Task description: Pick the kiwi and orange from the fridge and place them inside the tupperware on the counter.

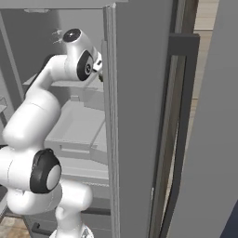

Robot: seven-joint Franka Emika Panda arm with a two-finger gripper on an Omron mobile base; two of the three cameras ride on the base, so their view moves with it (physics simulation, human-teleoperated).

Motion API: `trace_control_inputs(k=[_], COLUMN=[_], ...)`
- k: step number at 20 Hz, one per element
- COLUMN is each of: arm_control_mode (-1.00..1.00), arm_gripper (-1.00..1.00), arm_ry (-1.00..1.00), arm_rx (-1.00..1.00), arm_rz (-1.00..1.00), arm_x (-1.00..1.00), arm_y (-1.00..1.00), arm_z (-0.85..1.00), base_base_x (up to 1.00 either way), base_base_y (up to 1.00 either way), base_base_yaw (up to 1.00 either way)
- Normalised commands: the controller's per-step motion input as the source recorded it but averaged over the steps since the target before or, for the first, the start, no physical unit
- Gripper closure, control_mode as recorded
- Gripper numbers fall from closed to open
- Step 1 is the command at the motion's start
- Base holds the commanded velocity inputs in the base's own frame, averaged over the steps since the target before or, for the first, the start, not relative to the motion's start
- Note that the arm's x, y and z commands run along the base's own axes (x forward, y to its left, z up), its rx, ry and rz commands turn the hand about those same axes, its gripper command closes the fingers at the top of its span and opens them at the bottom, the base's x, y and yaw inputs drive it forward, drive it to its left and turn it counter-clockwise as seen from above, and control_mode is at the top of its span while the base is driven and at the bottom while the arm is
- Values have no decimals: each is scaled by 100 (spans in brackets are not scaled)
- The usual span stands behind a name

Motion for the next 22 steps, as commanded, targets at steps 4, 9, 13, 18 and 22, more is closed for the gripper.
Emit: trace_control_inputs(k=[4, 9, 13, 18, 22], arm_control_mode=[-100, -100, -100, -100, -100], arm_gripper=[-100, -100, -100, -100, -100], arm_ry=[1, 4, 1, 0, 0], arm_rx=[0, 0, 0, 0, 0], arm_rz=[0, 0, 0, 0, 0], arm_x=[20, 14, 0, 0, 0], arm_y=[0, 0, 0, 0, 0], arm_z=[0, 0, -2, -2, -1], base_base_x=[0, 0, 0, 0, 0], base_base_y=[0, 0, 0, 0, 0], base_base_yaw=[0, 0, 0, 0, 0])
